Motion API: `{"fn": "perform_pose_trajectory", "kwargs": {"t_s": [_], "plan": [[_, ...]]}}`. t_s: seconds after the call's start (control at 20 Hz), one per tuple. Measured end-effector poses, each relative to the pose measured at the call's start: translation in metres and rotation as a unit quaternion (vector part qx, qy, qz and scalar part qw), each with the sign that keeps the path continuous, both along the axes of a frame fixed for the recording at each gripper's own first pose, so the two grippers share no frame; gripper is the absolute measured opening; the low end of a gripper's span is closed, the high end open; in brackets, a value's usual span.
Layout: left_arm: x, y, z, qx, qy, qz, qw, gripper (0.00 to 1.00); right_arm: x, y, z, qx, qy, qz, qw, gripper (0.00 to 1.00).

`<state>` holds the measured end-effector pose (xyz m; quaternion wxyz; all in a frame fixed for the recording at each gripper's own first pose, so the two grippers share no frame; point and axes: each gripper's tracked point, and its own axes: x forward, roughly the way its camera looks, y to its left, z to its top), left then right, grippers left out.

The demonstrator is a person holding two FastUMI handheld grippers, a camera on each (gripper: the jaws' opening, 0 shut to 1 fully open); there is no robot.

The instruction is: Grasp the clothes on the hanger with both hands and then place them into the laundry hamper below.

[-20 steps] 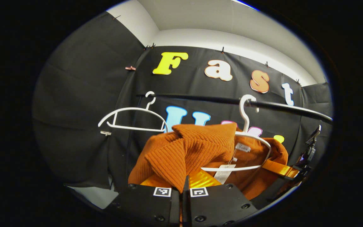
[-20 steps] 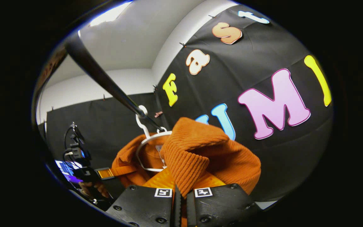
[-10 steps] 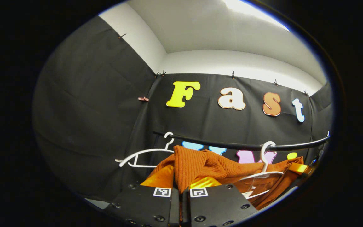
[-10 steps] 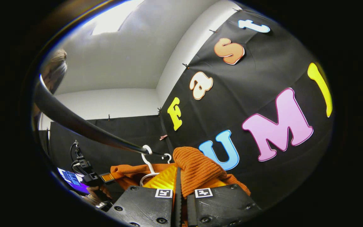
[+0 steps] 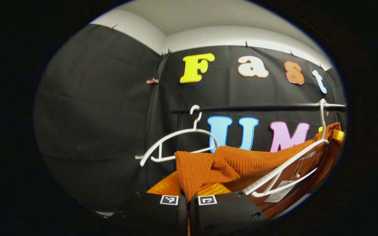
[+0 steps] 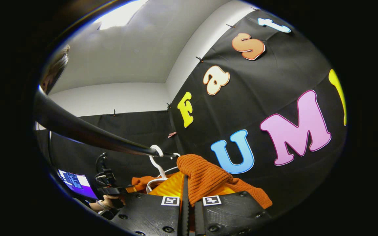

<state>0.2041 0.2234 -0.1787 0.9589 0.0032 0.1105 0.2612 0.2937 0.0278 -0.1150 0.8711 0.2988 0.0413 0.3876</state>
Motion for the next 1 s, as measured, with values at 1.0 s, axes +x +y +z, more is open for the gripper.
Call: {"fn": "perform_pose_trajectory", "kwargs": {"t_s": [1.0], "plan": [[-0.03,-0.188,-0.179,-0.182,0.141,-0.093,0.969,0.07,-0.024,-0.08,-0.186,-0.238,0.168,-0.125,0.948,0.11]]}}
